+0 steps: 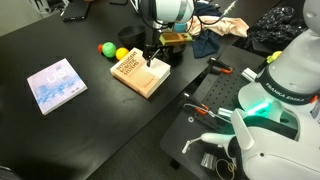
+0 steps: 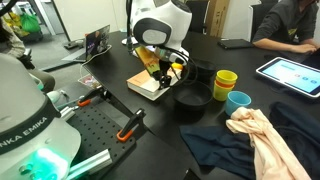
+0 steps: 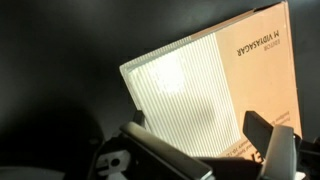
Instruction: Remove the black bowl from the top of the orange book and put it on the bowl at the back then open the book.
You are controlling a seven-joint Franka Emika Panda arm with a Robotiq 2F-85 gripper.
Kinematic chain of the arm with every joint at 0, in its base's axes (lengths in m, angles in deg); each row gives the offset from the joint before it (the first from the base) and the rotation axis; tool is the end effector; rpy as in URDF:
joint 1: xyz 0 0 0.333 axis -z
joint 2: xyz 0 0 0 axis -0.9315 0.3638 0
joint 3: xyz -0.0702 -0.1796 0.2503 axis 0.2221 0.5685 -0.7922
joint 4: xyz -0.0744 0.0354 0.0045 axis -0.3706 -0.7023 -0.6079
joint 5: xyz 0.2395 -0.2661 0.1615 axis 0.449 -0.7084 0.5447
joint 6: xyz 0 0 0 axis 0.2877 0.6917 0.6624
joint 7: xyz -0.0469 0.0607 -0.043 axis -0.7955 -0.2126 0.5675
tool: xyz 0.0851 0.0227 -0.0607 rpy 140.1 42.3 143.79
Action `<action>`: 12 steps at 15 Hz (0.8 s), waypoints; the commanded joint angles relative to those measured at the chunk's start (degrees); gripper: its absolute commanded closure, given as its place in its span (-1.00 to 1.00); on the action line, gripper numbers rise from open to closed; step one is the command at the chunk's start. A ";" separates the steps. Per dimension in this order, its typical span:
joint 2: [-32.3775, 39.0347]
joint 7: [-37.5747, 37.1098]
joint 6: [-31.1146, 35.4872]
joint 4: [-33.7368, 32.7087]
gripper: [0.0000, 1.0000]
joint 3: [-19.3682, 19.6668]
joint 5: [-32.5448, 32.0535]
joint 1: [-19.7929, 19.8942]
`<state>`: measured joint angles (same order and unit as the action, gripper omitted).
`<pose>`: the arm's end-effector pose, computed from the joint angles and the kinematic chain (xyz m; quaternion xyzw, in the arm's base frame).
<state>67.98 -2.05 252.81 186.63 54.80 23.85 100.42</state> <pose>0.4358 -0.0120 0.0996 -0.9724 0.1534 0.0172 0.1747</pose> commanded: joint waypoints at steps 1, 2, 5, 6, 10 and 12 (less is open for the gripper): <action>-0.47 1.76 1.68 0.78 -1.00 -4.25 2.72 3.69; -0.74 1.78 1.54 0.81 -1.00 -4.82 2.84 4.33; -0.84 2.42 0.63 0.57 -1.00 -7.75 3.12 6.88; -1.03 2.42 0.33 0.63 -1.00 -8.31 2.77 7.33; -3.16 2.04 -2.55 0.62 -1.00 -7.88 0.02 6.45; -4.42 2.59 -4.54 0.38 -1.00 -7.96 -0.11 6.14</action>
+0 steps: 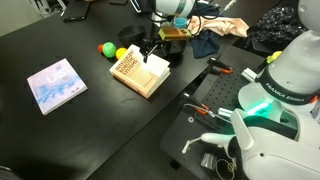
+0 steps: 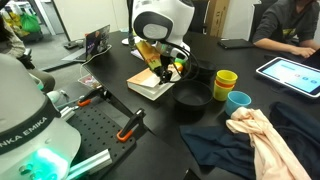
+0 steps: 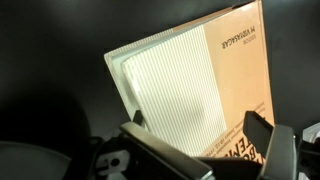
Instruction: Remove the black bowl from the top of the orange book and put it on the bowl at the back then open the book.
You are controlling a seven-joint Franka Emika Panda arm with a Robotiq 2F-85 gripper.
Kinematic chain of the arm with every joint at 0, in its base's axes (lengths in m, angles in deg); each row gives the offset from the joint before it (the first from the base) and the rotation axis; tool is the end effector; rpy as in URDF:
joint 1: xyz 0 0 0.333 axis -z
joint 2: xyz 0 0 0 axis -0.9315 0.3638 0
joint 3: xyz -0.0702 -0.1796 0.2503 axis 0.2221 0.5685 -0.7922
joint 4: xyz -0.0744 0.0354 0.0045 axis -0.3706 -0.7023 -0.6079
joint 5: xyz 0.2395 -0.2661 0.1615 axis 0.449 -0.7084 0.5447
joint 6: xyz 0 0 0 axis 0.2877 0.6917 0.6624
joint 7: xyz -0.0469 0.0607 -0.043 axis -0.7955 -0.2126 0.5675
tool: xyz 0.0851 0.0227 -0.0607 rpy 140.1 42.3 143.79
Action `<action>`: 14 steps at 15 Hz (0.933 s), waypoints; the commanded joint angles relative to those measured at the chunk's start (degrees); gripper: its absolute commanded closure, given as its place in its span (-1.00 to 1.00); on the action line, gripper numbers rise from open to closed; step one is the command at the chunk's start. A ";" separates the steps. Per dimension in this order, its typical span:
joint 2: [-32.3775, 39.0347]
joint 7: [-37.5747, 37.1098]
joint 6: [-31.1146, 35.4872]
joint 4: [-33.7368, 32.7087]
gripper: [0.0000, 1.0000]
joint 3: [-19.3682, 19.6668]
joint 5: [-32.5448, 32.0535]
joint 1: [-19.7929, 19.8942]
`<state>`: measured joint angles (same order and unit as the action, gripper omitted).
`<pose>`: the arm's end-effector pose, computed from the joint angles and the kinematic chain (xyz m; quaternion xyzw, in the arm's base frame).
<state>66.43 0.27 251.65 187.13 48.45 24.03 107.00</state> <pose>0.4416 -0.0109 0.1195 -0.9707 0.1370 0.0013 0.1975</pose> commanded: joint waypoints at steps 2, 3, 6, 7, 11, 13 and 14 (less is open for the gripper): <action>-4.51 1.12 -5.61 -0.51 -1.00 -1.26 -0.11 -1.60; -5.94 0.99 -7.62 -0.85 -1.00 -0.46 -0.41 -2.88; -8.19 2.28 -11.15 -2.34 -1.00 0.80 1.35 -6.05; -8.85 2.03 -12.23 -2.94 -1.00 1.90 1.25 -8.09; -12.20 0.75 -20.01 -5.99 -1.00 9.09 -1.97 -18.26; -13.84 -0.48 -25.46 -8.02 -1.00 13.60 -5.05 -23.75; -14.34 -0.63 -27.85 -9.12 -1.00 15.41 -6.49 -26.04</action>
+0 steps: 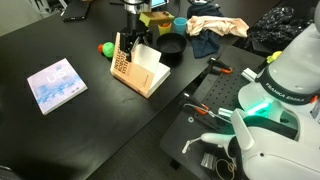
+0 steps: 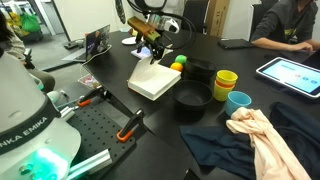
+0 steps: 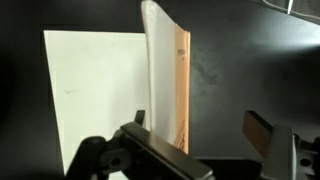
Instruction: Remove the black bowl from the top of the orange book and put it on the bowl at the back then open the book.
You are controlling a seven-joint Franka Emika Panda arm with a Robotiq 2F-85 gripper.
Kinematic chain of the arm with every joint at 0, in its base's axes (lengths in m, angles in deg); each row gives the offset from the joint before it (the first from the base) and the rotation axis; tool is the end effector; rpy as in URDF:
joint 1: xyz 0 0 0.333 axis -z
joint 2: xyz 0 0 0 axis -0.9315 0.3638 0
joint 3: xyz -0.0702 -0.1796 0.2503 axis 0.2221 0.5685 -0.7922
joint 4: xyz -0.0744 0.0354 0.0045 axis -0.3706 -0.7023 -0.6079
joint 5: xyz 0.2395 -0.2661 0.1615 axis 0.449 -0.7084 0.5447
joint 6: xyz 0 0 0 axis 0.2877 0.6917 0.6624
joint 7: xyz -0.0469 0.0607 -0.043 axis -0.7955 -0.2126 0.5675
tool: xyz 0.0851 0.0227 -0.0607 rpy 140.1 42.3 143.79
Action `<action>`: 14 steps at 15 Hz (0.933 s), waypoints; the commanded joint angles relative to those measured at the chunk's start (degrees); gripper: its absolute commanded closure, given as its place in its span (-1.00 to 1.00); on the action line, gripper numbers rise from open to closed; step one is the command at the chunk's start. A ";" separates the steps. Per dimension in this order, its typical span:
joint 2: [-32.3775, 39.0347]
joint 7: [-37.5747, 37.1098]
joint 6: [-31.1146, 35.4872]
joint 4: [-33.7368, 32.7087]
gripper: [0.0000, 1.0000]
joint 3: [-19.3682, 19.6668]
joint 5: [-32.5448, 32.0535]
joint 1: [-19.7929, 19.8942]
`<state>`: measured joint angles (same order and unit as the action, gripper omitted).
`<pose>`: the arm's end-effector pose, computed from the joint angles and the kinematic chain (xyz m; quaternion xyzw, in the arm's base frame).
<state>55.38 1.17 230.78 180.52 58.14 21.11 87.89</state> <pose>0.4783 0.0668 0.1889 -0.9803 -0.0238 0.0526 0.1890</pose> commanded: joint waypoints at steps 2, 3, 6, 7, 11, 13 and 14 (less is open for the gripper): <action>-3.97 -2.03 -10.42 -4.65 -1.00 8.62 -5.75 -10.86; -3.87 -1.76 -11.03 -5.75 -1.00 9.48 -5.69 -12.38; -3.00 -0.73 -10.37 -7.59 -1.00 10.59 -2.25 -15.51; -2.43 -0.77 -9.83 -7.71 -1.00 10.57 -0.85 -16.25; -0.88 0.18 -10.17 -8.91 -1.00 9.71 4.77 -18.30; -0.61 1.25 -10.39 -9.98 -1.00 9.07 6.97 -19.21; -0.47 1.81 -10.55 -10.61 -1.00 8.82 7.90 -19.64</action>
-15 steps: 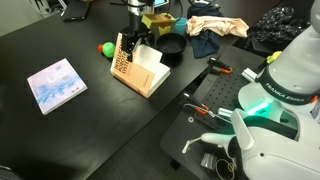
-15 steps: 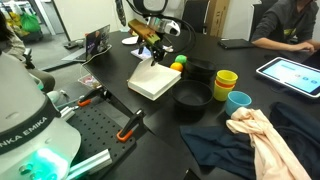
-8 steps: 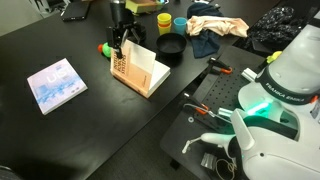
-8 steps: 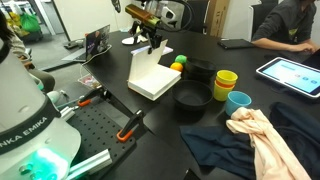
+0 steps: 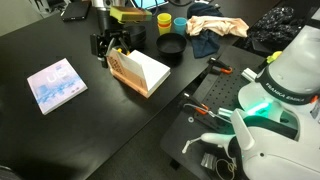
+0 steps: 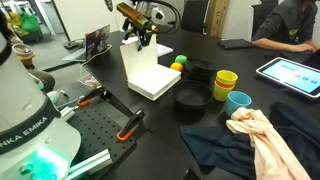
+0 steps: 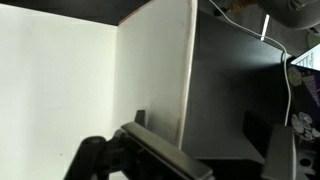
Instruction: Remove the black bowl from the top of the orange book and put it on the bowl at the back then open the book.
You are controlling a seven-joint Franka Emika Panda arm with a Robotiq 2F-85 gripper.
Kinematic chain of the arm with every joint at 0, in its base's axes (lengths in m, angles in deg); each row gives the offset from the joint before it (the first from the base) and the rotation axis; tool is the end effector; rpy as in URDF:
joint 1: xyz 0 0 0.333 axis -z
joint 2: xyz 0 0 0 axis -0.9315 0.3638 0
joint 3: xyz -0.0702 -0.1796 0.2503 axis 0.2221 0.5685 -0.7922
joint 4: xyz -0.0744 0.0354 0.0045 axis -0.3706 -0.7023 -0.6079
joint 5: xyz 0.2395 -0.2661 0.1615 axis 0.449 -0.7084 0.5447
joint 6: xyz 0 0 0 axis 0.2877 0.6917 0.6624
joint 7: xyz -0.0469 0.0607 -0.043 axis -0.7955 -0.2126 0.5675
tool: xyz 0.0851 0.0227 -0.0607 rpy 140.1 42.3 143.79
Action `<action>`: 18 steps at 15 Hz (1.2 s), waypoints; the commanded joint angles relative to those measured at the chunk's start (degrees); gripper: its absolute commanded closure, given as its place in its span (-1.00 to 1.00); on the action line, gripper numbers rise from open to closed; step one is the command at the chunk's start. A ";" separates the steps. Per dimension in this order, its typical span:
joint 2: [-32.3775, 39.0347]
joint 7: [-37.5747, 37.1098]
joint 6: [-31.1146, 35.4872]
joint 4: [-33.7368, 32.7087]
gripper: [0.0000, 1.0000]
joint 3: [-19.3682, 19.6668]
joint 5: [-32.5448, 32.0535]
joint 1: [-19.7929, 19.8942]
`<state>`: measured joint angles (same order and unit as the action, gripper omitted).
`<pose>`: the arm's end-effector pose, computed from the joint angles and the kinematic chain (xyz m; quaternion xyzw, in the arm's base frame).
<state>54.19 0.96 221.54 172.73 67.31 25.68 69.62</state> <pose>0.4982 0.1557 0.2257 -0.9706 -0.0891 0.0734 0.2114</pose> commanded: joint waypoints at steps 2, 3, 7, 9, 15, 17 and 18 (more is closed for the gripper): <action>1.03 3.01 -1.29 -3.86 -1.00 -0.68 5.18 -2.24; 1.35 3.48 -1.93 -4.36 -1.00 -0.96 6.96 -2.39; 2.26 5.30 -5.14 -4.88 -1.00 -0.68 13.72 -2.69; 2.23 4.40 -4.47 -3.47 -1.00 1.24 13.12 -3.25; 0.92 0.89 -2.16 2.83 -1.00 7.57 7.74 -2.58; 0.43 -0.51 -1.57 5.13 -1.00 9.18 6.96 -2.13; 0.36 -0.98 -0.89 6.26 -1.00 9.91 6.29 -2.00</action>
<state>56.85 2.80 218.63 175.18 75.78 33.73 67.54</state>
